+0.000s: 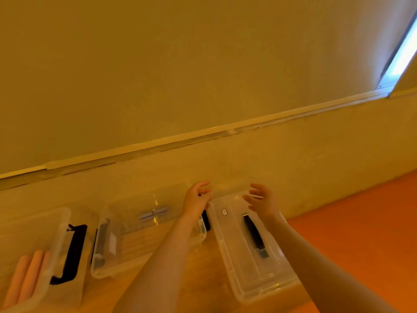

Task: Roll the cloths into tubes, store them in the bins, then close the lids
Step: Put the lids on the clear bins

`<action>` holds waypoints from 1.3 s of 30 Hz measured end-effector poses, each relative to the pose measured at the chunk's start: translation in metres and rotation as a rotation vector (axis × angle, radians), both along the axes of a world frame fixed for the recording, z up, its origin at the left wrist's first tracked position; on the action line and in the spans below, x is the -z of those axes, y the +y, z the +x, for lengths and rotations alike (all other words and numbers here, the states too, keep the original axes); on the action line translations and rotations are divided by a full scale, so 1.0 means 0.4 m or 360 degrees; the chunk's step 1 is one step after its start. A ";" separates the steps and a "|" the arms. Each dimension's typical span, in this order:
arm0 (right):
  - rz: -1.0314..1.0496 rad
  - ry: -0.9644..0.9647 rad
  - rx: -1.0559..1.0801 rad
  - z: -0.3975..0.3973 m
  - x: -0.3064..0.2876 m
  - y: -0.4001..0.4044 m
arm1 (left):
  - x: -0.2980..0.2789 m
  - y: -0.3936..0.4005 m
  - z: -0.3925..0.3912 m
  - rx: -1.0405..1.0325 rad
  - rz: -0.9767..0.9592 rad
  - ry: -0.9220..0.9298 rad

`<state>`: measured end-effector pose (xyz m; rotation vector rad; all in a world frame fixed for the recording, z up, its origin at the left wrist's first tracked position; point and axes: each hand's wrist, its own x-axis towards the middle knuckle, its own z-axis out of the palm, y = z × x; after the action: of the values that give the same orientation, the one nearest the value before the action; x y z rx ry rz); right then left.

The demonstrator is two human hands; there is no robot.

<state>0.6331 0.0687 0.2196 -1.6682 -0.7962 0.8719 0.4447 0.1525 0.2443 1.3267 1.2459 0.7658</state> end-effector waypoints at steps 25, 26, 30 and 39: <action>-0.0642 -0.0791 -0.0205 0.267 0.305 -0.002 | 0.343 -0.031 0.187 0.0021 -0.0002 0.0586; -0.0677 -0.0808 -0.0210 0.271 0.317 -0.003 | 0.359 -0.035 0.190 0.0034 0.0005 0.0634; -0.0767 -0.0835 -0.0220 0.284 0.366 -0.019 | 0.402 -0.058 0.202 0.0028 0.0017 0.0807; -0.0786 -0.0741 -0.0221 0.283 0.433 -0.065 | 0.463 -0.148 0.222 -0.0110 -0.0048 0.0955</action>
<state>0.7464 0.0425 0.0466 -2.3256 -1.0803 0.8276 0.5335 0.0932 0.0592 1.5536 1.7704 0.3963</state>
